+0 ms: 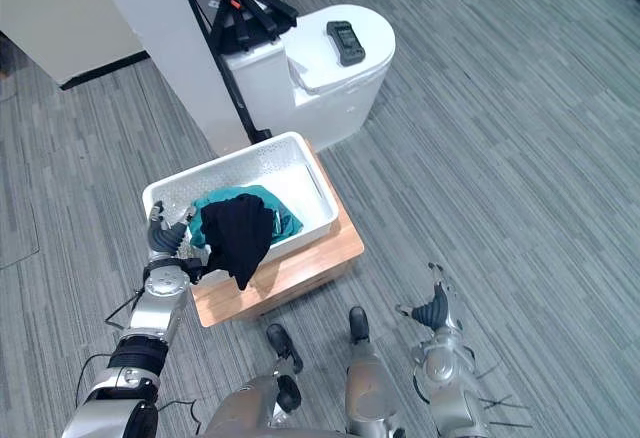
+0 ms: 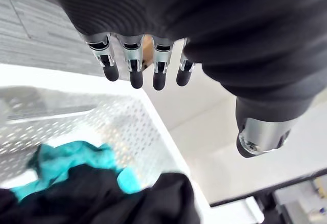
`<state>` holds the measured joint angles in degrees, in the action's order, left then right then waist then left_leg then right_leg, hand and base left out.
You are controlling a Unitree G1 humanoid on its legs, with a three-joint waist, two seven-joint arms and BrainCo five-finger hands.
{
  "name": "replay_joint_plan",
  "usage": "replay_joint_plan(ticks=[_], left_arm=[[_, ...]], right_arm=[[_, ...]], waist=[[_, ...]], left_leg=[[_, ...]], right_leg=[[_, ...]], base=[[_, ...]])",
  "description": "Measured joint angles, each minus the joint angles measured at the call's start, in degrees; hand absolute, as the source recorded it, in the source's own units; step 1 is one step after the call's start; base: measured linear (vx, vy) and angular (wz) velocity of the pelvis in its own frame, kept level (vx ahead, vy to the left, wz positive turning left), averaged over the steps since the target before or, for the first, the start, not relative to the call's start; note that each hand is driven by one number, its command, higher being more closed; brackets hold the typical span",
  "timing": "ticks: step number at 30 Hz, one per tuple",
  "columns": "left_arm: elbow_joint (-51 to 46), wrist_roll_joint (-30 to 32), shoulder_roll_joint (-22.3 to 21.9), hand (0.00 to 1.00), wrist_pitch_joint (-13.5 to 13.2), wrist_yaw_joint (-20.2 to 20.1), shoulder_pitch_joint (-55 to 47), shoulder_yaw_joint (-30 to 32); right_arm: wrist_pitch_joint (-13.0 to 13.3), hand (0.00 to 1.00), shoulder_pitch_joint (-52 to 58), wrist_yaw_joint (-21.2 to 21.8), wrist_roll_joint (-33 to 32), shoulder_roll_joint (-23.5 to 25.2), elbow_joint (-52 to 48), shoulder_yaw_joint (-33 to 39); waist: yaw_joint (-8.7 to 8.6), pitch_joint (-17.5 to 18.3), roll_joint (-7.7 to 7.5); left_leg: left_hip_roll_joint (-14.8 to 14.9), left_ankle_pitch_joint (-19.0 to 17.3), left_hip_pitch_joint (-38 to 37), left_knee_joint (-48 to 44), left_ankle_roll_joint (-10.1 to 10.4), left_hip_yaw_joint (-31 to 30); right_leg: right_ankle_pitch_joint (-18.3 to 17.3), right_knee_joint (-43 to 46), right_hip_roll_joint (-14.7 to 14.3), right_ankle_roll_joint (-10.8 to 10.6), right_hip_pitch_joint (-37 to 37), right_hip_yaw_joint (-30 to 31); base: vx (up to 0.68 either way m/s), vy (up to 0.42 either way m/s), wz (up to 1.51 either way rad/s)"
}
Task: Tidy the bed and pick cloth on bed and put in laundry
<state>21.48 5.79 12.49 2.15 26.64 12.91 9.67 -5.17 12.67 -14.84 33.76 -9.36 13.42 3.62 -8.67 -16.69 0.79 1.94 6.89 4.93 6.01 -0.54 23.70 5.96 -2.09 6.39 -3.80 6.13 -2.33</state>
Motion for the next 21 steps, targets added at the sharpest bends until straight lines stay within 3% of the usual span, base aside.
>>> replay_joint_plan(ticks=[4,9,12,16,18,21], left_arm=[[-0.88,-1.13,-0.09,0.00,-0.36,0.09,-5.86,2.28],[0.60,-3.06,-4.75,0.00,-2.21,-1.10,-16.71,2.37],[9.56,-5.29,-8.59,0.00,-2.57,-3.30,-22.56,4.25],[22.57,-7.52,-15.02,0.00,-1.34,-5.54,-28.33,10.64],[26.83,-7.36,-15.12,0.00,-0.89,-6.21,-29.59,13.71],[32.14,-7.24,-15.63,0.00,0.14,-7.75,-29.76,17.72]], right_arm=[[0.06,0.00,-0.03,1.00,0.01,1.79,5.18,0.15],[0.03,0.00,-0.25,1.60,0.01,4.58,13.92,1.24],[-0.02,0.00,-1.72,2.47,-0.27,6.36,19.63,1.30],[-0.27,0.00,-3.01,2.62,-1.23,9.24,23.92,2.95],[-0.25,0.00,-3.40,2.59,-2.44,10.35,25.88,4.12],[-0.21,0.00,-4.86,2.46,-7.64,11.80,30.02,7.32]], waist=[[0.61,1.31,0.02],[3.82,4.05,-0.11],[6.21,5.50,-0.27],[8.05,6.65,-0.96],[9.62,7.10,-1.24],[9.82,8.16,-1.38]], left_leg=[[0.10,-0.09,-1.83,0.00,-0.09,-1.78],[-0.14,-1.44,-4.96,0.00,-0.06,-3.30],[-0.14,-2.25,-6.42,0.01,0.00,-3.16],[-0.29,-3.48,-7.85,0.01,-0.19,-2.37],[-0.36,-3.88,-8.53,0.01,-0.27,-2.10],[-0.86,-4.28,-9.02,0.02,-0.75,-1.81]], right_leg=[[-1.36,0.02,0.00,-0.22,-3.10,-2.73],[-2.99,0.08,-0.08,-0.08,-7.21,-4.86],[-4.04,0.01,0.14,-0.62,-8.71,-5.38],[-4.86,-0.06,0.64,-0.80,-10.50,-5.70],[-5.29,-0.09,0.77,-1.02,-11.13,-5.84],[-5.63,-0.27,1.19,-1.31,-11.97,-6.92]], base=[[0.09,-0.015,0.30],[0.08,0.005,0.19],[0.06,0.015,0.03],[0.03,0.020,0.01],[0.01,0.012,-0.02],[0.04,0.019,0.07]])
